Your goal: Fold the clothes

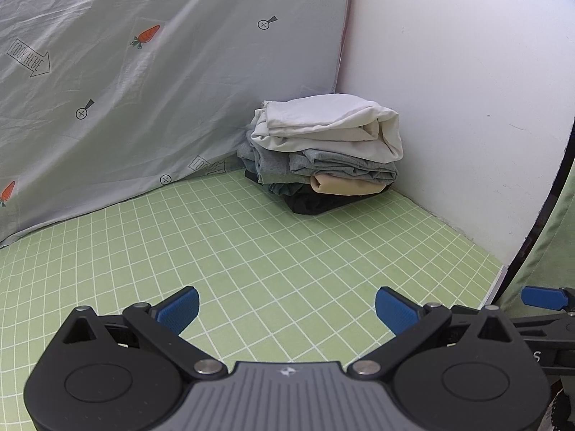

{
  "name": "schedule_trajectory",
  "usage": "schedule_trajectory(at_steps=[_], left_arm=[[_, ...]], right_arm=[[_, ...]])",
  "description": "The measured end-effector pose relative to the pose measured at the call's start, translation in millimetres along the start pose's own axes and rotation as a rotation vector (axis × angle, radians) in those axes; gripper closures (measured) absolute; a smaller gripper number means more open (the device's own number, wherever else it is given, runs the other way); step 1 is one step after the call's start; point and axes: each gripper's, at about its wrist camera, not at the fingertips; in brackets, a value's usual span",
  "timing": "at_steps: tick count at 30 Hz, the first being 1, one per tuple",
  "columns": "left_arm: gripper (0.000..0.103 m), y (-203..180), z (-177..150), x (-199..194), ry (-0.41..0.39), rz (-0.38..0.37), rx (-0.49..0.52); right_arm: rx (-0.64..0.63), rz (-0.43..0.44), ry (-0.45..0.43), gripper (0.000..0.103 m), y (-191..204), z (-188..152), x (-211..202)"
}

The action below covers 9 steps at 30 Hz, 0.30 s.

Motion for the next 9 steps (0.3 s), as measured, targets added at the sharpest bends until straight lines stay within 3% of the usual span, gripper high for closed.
schedule_trajectory(at_steps=[9], left_arm=[[0.0, 3.5, 4.8, 1.4, -0.007, 0.009, 0.005]], right_arm=[[0.004, -0.001, -0.007, 0.0, 1.9, 2.6, 2.6]])
Point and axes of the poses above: each gripper's, at about its wrist camera, not at the fingertips, and x roughly the way its jaws point, y to its left, z to its top, and after that the axes turned 14 degrees about -z, right-handed
